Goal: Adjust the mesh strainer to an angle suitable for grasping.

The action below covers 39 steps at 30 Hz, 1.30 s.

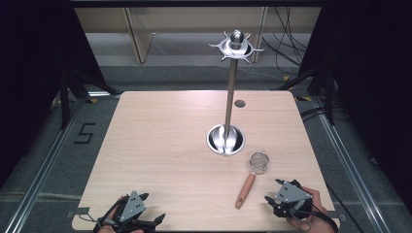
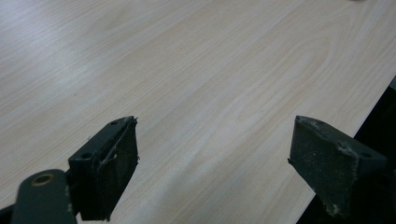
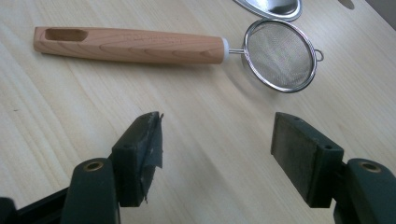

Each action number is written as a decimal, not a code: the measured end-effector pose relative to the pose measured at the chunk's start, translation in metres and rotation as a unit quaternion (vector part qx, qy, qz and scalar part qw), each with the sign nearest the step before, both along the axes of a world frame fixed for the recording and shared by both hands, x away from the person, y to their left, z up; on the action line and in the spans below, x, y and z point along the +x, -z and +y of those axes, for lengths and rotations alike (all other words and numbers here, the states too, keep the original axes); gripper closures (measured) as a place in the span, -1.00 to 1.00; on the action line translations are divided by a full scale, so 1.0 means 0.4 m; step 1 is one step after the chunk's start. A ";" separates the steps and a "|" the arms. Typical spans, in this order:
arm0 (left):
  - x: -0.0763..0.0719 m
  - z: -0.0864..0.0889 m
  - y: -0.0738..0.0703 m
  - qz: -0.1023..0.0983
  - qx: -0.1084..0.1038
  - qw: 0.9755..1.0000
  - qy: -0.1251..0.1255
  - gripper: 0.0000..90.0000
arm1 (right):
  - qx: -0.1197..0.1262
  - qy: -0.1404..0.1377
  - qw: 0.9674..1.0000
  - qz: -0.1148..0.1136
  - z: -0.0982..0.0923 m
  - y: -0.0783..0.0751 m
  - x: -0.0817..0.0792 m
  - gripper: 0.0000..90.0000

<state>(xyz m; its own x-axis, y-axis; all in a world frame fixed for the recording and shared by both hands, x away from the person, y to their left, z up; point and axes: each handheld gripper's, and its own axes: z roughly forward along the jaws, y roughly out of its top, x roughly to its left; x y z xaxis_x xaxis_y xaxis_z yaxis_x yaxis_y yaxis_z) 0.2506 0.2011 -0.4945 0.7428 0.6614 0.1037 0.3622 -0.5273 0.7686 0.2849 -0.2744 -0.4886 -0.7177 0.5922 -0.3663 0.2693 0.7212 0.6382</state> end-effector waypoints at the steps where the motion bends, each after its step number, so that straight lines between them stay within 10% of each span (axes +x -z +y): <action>1: -0.007 -0.005 0.004 0.017 -0.016 1.000 -0.018 -0.67 | -0.003 -0.002 1.000 0.001 -0.001 -0.001 0.001 -0.24; 21: 0.000 -0.001 0.004 0.004 -0.005 1.000 -0.015 -0.67 | 0.003 -0.059 0.998 0.020 0.028 -0.027 0.024 -0.25; 28: 0.001 -0.002 0.005 0.004 -0.006 1.000 -0.011 -0.67 | 0.005 -0.133 0.990 0.054 0.052 -0.050 0.066 -0.37; 39: -0.004 -0.004 0.007 0.013 -0.016 0.999 -0.025 -0.67 | -0.032 -0.171 0.981 0.086 0.118 -0.039 0.134 -0.37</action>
